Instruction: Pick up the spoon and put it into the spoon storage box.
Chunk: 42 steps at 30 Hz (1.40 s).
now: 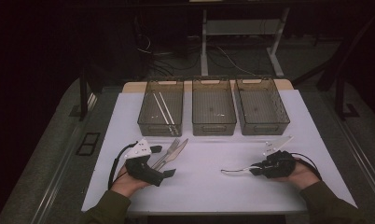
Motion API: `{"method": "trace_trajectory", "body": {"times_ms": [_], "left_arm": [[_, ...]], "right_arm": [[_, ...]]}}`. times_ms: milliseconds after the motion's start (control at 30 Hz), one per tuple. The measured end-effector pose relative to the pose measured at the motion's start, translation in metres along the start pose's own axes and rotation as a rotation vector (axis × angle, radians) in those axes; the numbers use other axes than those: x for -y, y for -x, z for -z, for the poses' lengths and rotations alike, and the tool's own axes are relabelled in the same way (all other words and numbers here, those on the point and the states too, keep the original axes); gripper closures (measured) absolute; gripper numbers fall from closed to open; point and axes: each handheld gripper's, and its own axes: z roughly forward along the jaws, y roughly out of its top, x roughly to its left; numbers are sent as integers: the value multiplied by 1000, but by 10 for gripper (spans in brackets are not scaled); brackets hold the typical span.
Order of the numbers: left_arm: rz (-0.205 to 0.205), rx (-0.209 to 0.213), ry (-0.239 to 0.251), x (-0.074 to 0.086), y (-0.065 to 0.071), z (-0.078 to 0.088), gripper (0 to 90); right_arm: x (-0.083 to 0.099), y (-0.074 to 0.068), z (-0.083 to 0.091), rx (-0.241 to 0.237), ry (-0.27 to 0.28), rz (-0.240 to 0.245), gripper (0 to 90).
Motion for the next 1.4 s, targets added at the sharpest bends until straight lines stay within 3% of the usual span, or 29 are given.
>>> {"method": "trace_trajectory", "body": {"times_ms": [333, 500, 833, 1133, 1400], "left_arm": [[-1, 4, 1, 0, 0, 0, 0], [-4, 6, -1, 0, 0, 0, 0], [-3, 13, -4, 0, 0, -2, 0], [0, 11, -4, -1, 1, -4, 0], [3, 11, -14, 0, 1, -6, 0]], "right_arm": [[-3, 1, 3, 9, 2, -38, 774], [-6, 4, 13, 46, 48, -74, 774], [-12, 9, 26, 71, 139, -137, 774], [-26, 16, 42, 120, 208, -168, 774], [-39, 23, 43, 149, 242, -189, 774]]}}
